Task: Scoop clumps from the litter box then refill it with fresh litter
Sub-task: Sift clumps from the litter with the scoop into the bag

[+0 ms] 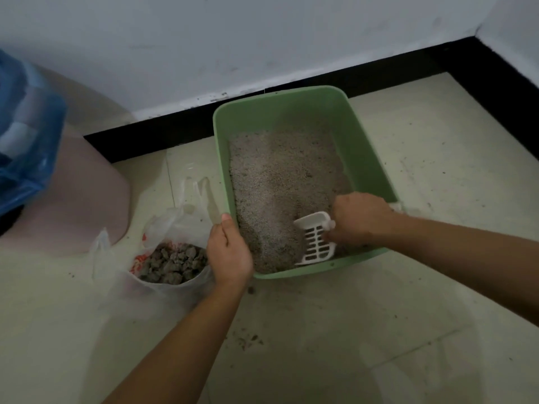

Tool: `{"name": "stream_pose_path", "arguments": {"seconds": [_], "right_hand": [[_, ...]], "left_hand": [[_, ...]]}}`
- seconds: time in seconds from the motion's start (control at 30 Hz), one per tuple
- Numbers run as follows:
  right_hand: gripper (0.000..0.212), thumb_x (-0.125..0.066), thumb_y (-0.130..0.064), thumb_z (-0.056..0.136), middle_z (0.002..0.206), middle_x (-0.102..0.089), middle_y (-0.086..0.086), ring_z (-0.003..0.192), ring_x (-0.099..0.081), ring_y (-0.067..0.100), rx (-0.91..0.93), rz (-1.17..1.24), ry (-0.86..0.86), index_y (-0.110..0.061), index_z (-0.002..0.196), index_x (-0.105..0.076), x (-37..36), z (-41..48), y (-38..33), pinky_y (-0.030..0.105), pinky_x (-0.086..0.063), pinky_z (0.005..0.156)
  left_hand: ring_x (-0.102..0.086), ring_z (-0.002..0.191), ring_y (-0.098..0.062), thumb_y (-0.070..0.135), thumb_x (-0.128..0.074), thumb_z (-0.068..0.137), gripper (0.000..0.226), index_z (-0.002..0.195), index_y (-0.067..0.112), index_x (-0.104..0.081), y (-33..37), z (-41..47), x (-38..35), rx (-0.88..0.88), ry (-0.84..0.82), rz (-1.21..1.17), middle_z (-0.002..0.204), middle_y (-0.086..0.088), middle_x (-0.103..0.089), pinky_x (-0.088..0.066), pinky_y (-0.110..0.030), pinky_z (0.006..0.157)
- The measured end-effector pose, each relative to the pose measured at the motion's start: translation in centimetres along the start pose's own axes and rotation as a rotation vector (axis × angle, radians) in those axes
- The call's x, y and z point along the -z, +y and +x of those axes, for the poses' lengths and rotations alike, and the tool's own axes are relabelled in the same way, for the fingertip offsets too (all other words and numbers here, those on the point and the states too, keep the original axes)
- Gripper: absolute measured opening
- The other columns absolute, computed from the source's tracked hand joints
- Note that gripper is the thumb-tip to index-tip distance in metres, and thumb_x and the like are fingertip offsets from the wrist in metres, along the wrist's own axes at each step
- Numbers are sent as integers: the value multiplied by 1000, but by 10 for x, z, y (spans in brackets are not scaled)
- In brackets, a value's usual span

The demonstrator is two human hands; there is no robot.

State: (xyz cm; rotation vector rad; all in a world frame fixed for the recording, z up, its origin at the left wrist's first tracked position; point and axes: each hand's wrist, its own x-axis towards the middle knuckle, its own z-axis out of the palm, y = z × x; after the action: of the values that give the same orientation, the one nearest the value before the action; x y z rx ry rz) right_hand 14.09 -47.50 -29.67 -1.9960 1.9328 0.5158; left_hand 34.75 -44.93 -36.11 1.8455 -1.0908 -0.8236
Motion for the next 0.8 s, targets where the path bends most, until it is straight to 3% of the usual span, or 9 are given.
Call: {"name": "stream_pose_path", "arguments": {"seconds": [0.07, 0.2, 0.43, 0.57, 0.63, 0.73, 0.8], "right_hand": [[36, -65, -50, 86, 63, -46, -4, 71, -56, 21, 2, 117, -36, -18, 75, -53, -13, -2, -9, 28, -44, 63], [42, -66, -53, 85, 65, -47, -2, 75, -59, 24, -39, 313, -24, -18, 69, -48, -41, 6, -39, 28, -41, 62], [41, -71, -50, 82, 63, -54, -1, 60, -52, 15, -271, 591, 17, -17, 65, -55, -41, 28, -46, 24, -29, 46], [37, -66, -51, 87, 78, -58, 4, 78, -60, 24, -386, 736, 116, -14, 83, -60, -45, 44, -68, 25, -37, 56], [38, -65, -49, 88, 74, -56, 3, 78, -59, 25, -374, 797, 97, -13, 81, -60, -50, 42, -71, 26, -38, 60], [35, -64, -40, 92, 67, -51, 2, 67, -53, 21, -309, 848, -4, -12, 72, -57, -43, 40, -66, 28, -31, 50], [30, -63, -36, 93, 77, -57, 6, 75, -56, 24, -313, 905, -26, -8, 83, -63, -43, 43, -72, 26, -33, 56]], "left_hand": [[-32, 56, -14, 30, -34, 105, 48, 59, 19, -29, -1, 1, 0, 1, 4, -18, 59, 2, -33, -25, -33, 55], [-30, 55, -12, 27, -35, 105, 47, 59, 21, -28, -3, 1, -2, -1, 15, -48, 58, 3, -32, -24, -29, 52], [-31, 55, -15, 28, -34, 105, 47, 60, 20, -28, -5, 0, -2, -18, 13, -72, 59, 1, -32, -24, -31, 52], [-34, 56, -15, 29, -34, 105, 47, 60, 19, -30, -3, -1, -1, 1, 14, -63, 60, 0, -36, -27, -33, 53], [-35, 56, -15, 30, -34, 105, 46, 60, 19, -31, -5, -2, -1, 6, 9, -59, 59, 0, -36, -27, -32, 53], [-31, 53, -13, 26, -35, 105, 46, 60, 20, -29, -5, 0, -2, -21, 14, -75, 58, 1, -32, -24, -27, 51], [-29, 53, -11, 23, -36, 105, 46, 60, 21, -27, -8, 1, -2, -59, 33, -71, 58, 4, -30, -23, -24, 50]]}}
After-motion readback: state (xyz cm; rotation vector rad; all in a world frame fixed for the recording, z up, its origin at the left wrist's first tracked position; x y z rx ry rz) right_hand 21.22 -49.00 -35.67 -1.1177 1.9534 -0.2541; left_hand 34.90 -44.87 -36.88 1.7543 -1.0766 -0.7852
